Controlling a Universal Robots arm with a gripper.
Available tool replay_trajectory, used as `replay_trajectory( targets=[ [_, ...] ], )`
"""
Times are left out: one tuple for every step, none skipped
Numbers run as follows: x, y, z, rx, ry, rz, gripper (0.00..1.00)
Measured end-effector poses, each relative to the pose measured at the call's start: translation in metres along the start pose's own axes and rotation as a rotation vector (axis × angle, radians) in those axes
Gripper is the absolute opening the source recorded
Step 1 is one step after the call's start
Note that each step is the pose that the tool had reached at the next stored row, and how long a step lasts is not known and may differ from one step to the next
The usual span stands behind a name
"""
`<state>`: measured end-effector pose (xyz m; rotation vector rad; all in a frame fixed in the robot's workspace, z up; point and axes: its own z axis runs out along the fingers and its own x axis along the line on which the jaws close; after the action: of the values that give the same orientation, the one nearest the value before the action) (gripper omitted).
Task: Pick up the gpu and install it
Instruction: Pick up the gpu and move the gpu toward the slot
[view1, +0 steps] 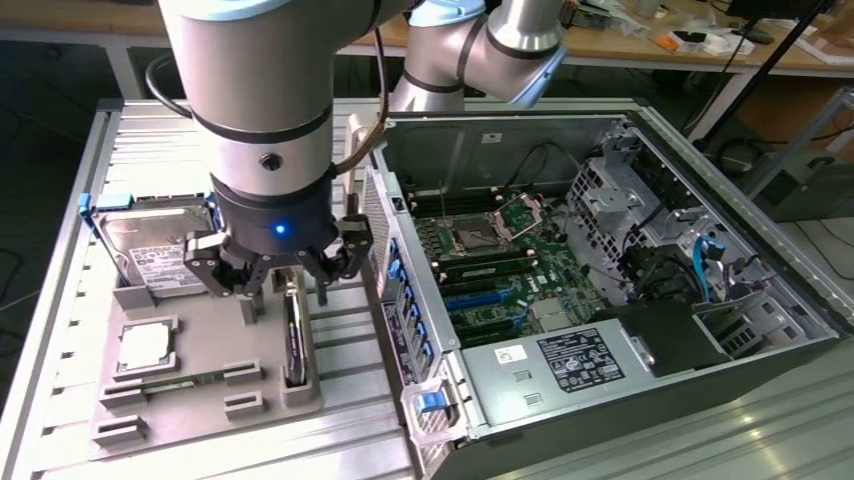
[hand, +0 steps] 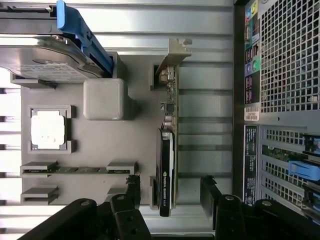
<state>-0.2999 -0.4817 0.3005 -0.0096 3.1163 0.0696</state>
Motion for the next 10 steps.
replay_trajectory(
  targets=[
    [-0.0001,0.0001,0.0012,0.0000,0.0000,0.000,0.60],
    [-0.0001,0.0003,0.0027,-0.0001,-0.0001,0.000,0.60],
    [-0.0002,0.0005,0.0038,-0.0001,-0.0001,0.000,0.60],
    [-0.0004,0.0006,0.0047,0.0000,0.0000,-0.001,0.60],
    [-0.0006,0.0008,0.0056,0.0001,0.0001,-0.001,0.60],
    [-0.0008,0.0010,0.0065,0.0000,0.0001,-0.001,0.60],
    [-0.0008,0.0012,0.0075,-0.0001,0.0000,-0.002,0.60],
    [-0.0008,0.0013,0.0081,-0.0001,0.0000,-0.002,0.60],
    [-0.0008,0.0014,0.0091,-0.0001,0.0001,-0.003,0.60],
    [-0.0008,0.0017,0.0107,-0.0001,0.0000,-0.003,0.60]
  ],
)
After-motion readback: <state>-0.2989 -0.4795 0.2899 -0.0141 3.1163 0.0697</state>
